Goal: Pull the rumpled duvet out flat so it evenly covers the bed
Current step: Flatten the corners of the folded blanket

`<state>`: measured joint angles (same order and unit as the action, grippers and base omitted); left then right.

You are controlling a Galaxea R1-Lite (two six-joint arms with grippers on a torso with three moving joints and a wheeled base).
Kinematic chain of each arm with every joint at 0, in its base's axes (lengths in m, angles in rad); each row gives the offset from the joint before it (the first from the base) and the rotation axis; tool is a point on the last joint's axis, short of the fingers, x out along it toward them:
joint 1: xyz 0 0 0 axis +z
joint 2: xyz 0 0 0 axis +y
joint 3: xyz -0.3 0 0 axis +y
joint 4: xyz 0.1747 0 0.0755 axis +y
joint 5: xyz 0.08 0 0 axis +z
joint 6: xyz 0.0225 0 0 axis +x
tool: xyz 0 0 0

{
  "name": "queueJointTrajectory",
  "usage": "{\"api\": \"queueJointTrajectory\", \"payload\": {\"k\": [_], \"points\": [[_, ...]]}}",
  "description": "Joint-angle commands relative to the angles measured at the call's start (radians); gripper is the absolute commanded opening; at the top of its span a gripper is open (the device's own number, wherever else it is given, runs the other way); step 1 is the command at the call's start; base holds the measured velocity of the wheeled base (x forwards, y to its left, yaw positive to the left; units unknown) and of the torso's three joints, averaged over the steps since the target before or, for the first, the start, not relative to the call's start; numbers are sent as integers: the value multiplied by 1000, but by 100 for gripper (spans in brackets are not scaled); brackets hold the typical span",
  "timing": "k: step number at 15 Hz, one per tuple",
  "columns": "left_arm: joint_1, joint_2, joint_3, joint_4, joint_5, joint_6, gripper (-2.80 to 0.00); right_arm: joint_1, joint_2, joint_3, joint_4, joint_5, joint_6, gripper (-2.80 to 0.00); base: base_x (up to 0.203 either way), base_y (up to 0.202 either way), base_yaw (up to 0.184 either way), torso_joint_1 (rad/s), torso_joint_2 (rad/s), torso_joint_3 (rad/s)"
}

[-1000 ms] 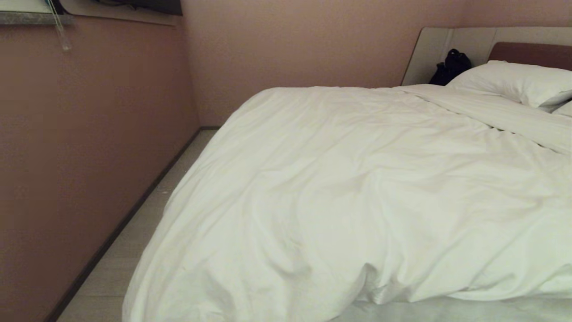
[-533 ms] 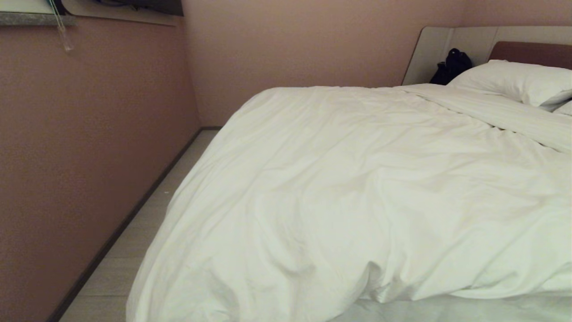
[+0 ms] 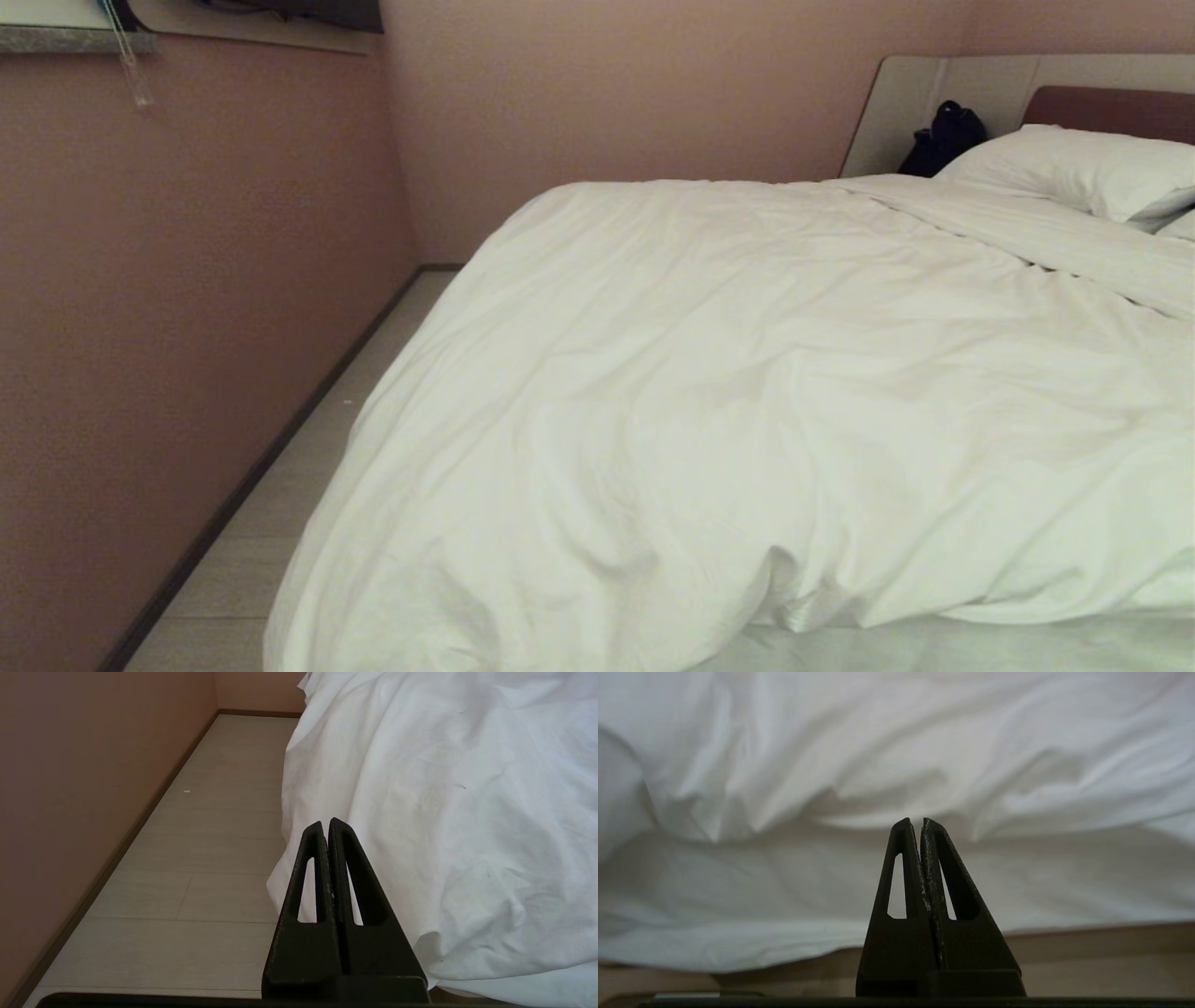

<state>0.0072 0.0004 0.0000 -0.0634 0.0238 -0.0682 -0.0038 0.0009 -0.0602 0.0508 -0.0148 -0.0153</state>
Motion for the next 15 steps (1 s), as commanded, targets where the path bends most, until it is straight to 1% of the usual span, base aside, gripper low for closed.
{"api": "queueJointTrajectory", "payload": {"k": [1,3,5,6,8,9,10,11,12,13,14,15], "points": [[0,0,0,-1,1,-1,-280,0,8,-82,75,-10,-1,-280,0,0,0,0,0,0],[0,0,0,-1,1,-1,-280,2,117,-282,137,-31,5,-280,0,0,0,0,0,0],[0,0,0,-1,1,-1,-280,3,286,-429,164,-77,6,-280,0,0,0,0,0,0],[0,0,0,-1,1,-1,-280,2,386,-481,174,-120,-3,-280,0,0,0,0,0,0],[0,0,0,-1,1,-1,-280,-2,595,-541,187,-254,-43,-280,0,0,0,0,0,0],[0,0,0,-1,1,-1,-280,-4,694,-551,191,-314,-86,-280,0,0,0,0,0,0],[0,0,0,-1,1,-1,-280,-6,774,-551,193,-359,-149,-280,0,0,0,0,0,0],[0,0,0,-1,1,-1,-280,-7,836,-541,193,-394,-268,-280,0,0,0,0,0,0],[0,0,0,-1,1,-1,-280,-8,865,-526,192,-418,-418,-280,0,0,0,0,0,0],[0,0,0,-1,1,-1,-280,-7,877,-515,188,-433,-522,-280,0,0,0,0,0,0],[0,0,0,-1,1,-1,-280,-3,912,-512,186,-440,-553,-280,0,0,0,0,0,0],[0,0,0,-1,1,-1,-280,-1,954,-510,180,-442,-549,-280,0,0,0,0,0,0]]}}
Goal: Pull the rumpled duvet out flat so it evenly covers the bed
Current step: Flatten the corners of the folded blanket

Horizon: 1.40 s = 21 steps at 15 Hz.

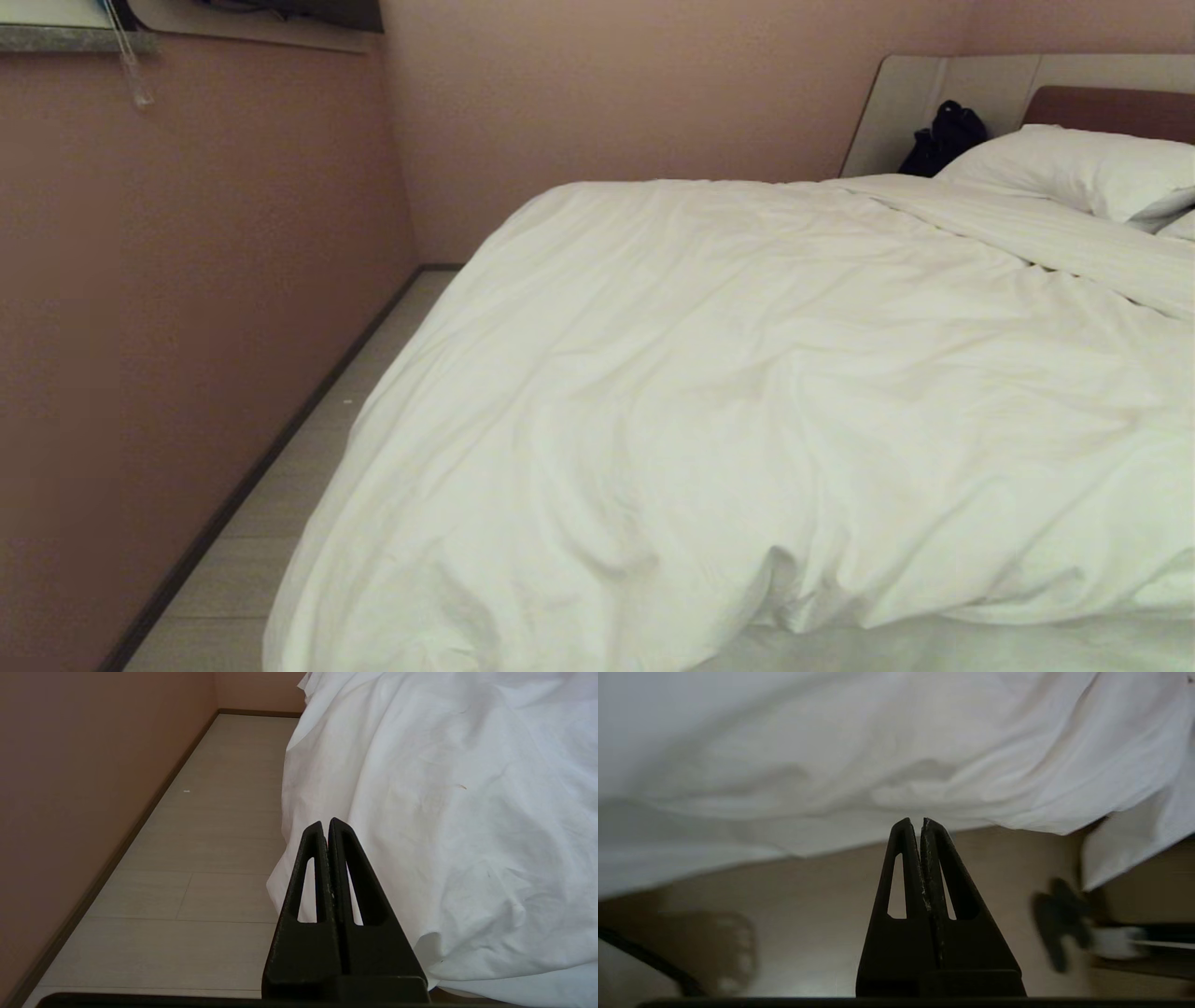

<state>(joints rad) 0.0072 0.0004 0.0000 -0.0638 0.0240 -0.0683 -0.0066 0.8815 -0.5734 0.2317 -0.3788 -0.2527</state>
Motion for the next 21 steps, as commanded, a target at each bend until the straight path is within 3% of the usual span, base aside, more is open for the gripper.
{"api": "queueJointTrajectory", "payload": {"k": [1,2,5,7,8,11,13,15,18,19,21], "points": [[0,0,0,-1,1,-1,-280,1,109,6,-35,-75,-286,-280,0,0,0,0,0,0],[0,0,0,-1,1,-1,-280,-7,120,10,-84,-67,-212,-280,0,0,0,0,0,0],[0,0,0,-1,1,-1,-280,-83,109,3,-136,7,139,-280,0,0,0,0,0,0],[0,0,0,-1,1,-1,-280,-193,106,0,-122,122,399,-280,0,0,0,0,0,0],[0,0,0,-1,1,-1,-280,-261,110,1,-107,228,514,-280,0,0,0,0,0,0],[0,0,0,-1,1,-1,-280,-494,119,5,-83,665,772,-280,0,0,0,0,0,0],[0,0,0,-1,1,-1,-280,-641,160,-1,-83,852,930,-280,0,0,0,0,0,0],[0,0,0,-1,1,-1,-280,-771,224,-5,-85,957,995,-280,0,0,0,0,0,0],[0,0,0,-1,1,-1,-280,-913,321,6,-81,1158,1009,-280,0,0,0,0,0,0],[0,0,0,-1,1,-1,-280,-920,345,17,-82,1176,997,-280,0,0,0,0,0,0],[0,0,0,-1,1,-1,-280,-921,380,59,-87,1197,878,-280,0,0,0,0,0,0]]}}
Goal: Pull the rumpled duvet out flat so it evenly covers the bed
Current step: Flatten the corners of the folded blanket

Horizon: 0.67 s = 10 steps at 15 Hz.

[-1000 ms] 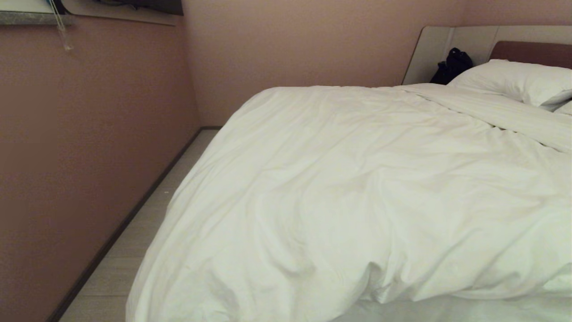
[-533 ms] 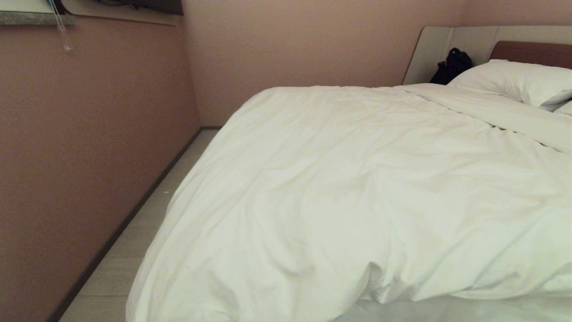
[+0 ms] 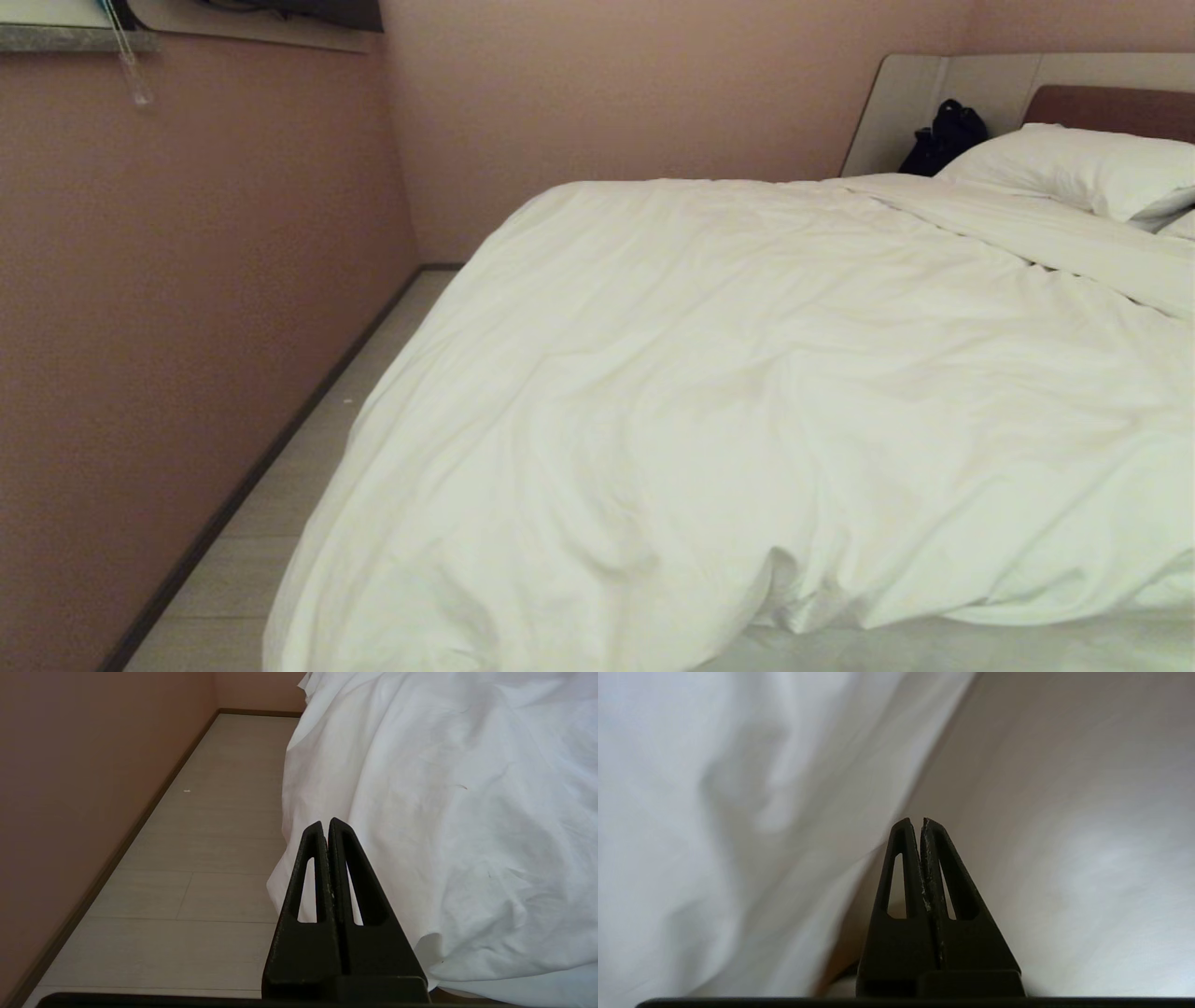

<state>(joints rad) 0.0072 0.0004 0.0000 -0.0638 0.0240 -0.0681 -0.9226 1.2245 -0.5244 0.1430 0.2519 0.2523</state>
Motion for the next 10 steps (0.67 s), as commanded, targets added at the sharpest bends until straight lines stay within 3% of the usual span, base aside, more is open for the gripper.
{"api": "queueJointTrajectory", "payload": {"k": [1,2,3,6,10], "points": [[0,0,0,-1,1,-1,-280,-5,60,25,2,594,313,-280,0,0,0,0,0,0],[0,0,0,-1,1,-1,-280,-6,85,37,1,624,273,-130,0,0,0,0,0,0],[0,0,0,-1,1,-1,-280,-6,107,49,-7,654,233,0,0,0,0,0,0,0],[0,0,0,-1,1,-1,-280,-6,174,101,-68,749,93,0,0,0,0,0,0,0],[0,0,0,-1,1,-1,-280,-7,290,102,-165,803,77,0,0,0,0,0,0,0]]}}
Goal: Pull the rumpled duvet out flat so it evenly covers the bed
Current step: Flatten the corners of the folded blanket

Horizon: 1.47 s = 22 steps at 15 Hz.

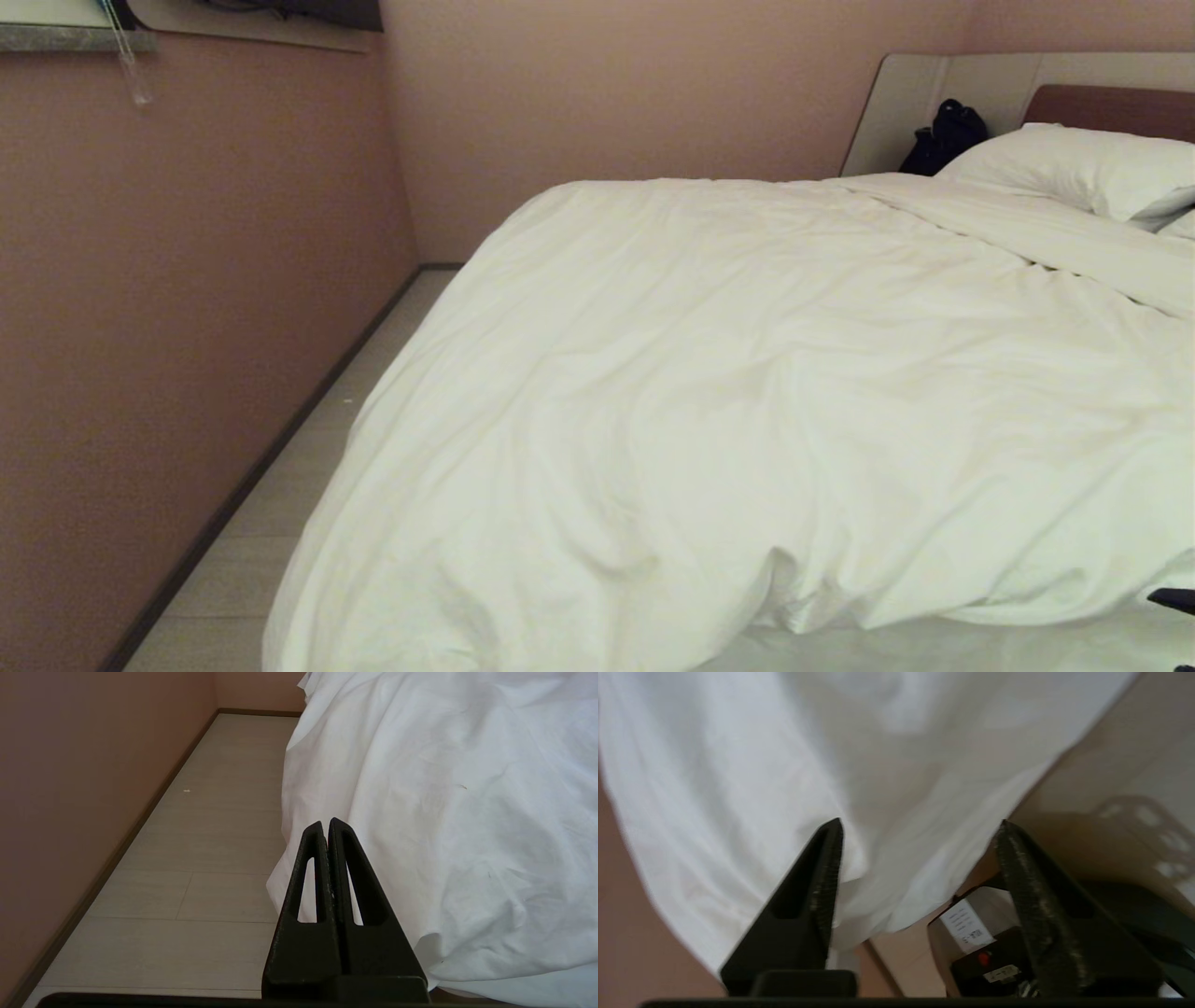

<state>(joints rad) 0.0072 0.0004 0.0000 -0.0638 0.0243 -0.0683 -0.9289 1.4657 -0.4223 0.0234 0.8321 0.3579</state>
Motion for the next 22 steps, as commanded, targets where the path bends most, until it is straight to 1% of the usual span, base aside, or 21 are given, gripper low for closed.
{"api": "queueJointTrajectory", "payload": {"k": [1,4,9,11,15,18,22], "points": [[0,0,0,-1,0,-1,-280,0,93,-2,-79,230,-29,0,0,0,0,0,0,0],[0,0,0,-1,0,-1,-280,-18,190,-5,-196,235,-30,0,0,0,0,0,0,0],[0,0,0,-1,0,-1,-280,-19,261,-12,-271,230,-37,0,0,0,0,0,0,0],[0,0,0,-1,0,-1,-280,-19,303,-12,-316,226,-54,0,0,0,0,0,0,0],[0,0,0,-1,0,-1,-280,-14,352,-12,-376,177,-75,0,0,0,0,0,0,0],[0,0,0,-1,0,-1,-280,-6,400,-12,-453,176,-96,0,0,0,0,0,0,0],[0,0,0,-1,0,-1,-280,40,449,-36,-527,177,-93,0,0,0,0,0,0,0]]}}
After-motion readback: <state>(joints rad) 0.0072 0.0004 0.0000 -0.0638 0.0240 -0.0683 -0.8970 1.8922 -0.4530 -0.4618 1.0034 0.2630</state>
